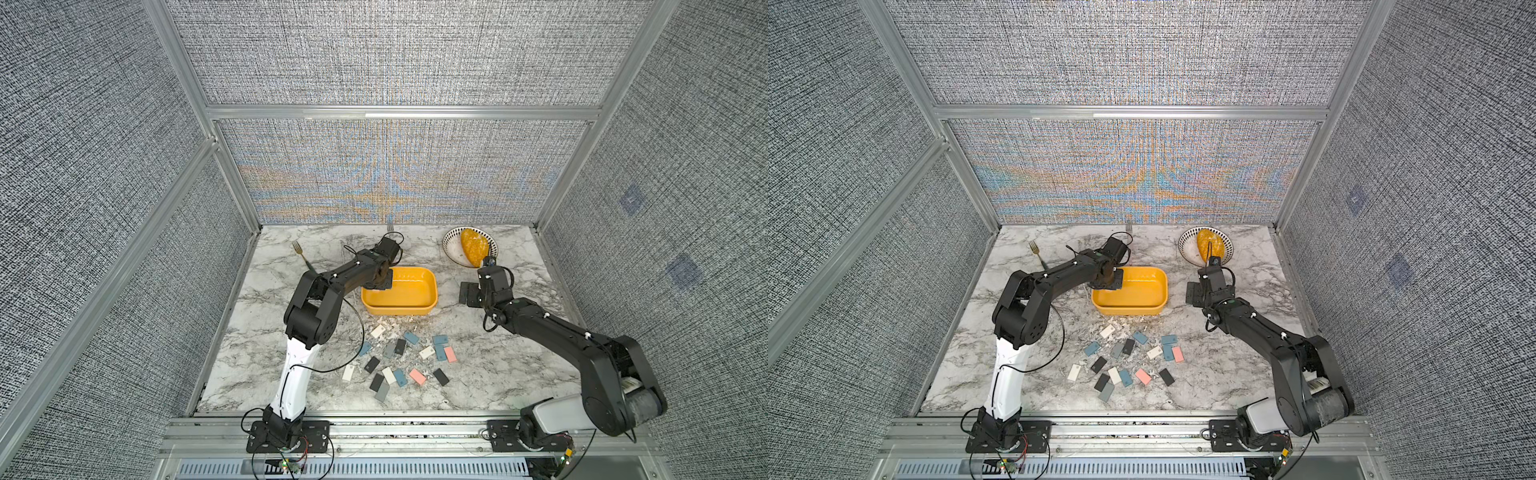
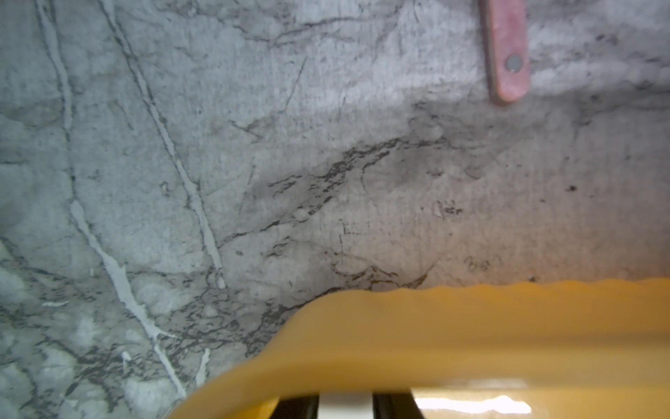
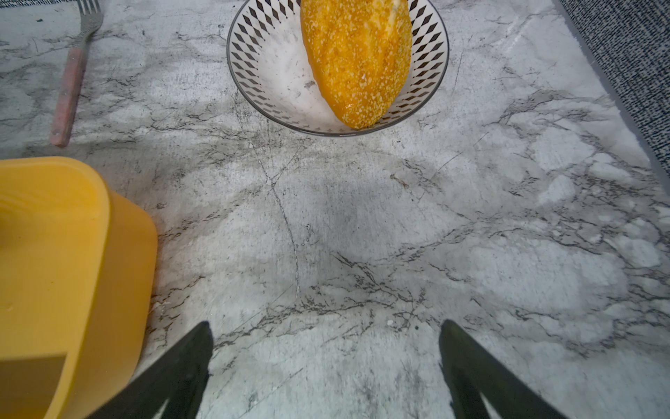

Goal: Put the eraser in the storage box
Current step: Place the eraser in the storage box.

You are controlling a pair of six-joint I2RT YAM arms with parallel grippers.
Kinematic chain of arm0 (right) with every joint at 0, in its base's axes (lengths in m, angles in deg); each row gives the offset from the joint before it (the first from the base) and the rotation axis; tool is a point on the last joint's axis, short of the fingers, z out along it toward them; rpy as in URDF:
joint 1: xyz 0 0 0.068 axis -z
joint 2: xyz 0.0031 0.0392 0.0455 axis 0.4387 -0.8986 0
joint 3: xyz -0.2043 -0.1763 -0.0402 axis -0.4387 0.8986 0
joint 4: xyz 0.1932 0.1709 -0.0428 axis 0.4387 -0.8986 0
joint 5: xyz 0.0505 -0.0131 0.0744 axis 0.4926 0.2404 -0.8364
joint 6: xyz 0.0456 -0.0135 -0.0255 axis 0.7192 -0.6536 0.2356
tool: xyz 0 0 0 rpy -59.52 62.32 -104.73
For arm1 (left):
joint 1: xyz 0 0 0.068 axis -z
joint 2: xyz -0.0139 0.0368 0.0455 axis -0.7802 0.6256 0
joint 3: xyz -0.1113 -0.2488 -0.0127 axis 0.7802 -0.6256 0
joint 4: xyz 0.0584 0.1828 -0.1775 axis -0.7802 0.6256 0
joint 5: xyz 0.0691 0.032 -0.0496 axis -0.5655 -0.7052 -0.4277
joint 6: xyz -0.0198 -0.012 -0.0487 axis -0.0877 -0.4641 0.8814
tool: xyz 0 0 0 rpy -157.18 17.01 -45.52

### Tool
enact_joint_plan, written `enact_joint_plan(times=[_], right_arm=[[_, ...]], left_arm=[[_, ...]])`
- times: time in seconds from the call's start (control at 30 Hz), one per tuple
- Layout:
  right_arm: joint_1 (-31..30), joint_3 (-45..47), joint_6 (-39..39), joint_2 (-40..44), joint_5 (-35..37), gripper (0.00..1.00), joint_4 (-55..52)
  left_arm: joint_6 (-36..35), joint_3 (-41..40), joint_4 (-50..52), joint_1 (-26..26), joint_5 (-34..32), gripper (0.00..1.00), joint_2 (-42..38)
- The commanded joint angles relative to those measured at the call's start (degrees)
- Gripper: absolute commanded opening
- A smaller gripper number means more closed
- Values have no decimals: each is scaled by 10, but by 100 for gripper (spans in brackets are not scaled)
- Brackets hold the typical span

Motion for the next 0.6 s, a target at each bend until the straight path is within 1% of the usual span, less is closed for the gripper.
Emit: enact_joint_plan(times=[0.0,0.07,0.2,0.23,0.33,0.43,0.57], right_arm=[[0,-5,-2,3,0,98,-7],[0,-5,-1,3,-1,98,-7],[0,-5,-1,4,-4,98,-8],[0,-4,-1,3,-4,98,-7],[0,-5,-1,4,-5,98,-7],[0,-6,-1,5,-6,98,-8],[0,-7,-1,8,-11,98,-8]], left_arm=[[1,6,11,-1,-1,21,7],[2,8,14,-1,1,23,9],[3,9,16,-1,1,31,11],[3,10,19,-1,1,34,12],[5,13,23,-1,3,46,12],[6,16,22,-1,12,52,10],[2,18,15,0,28,55,-1]])
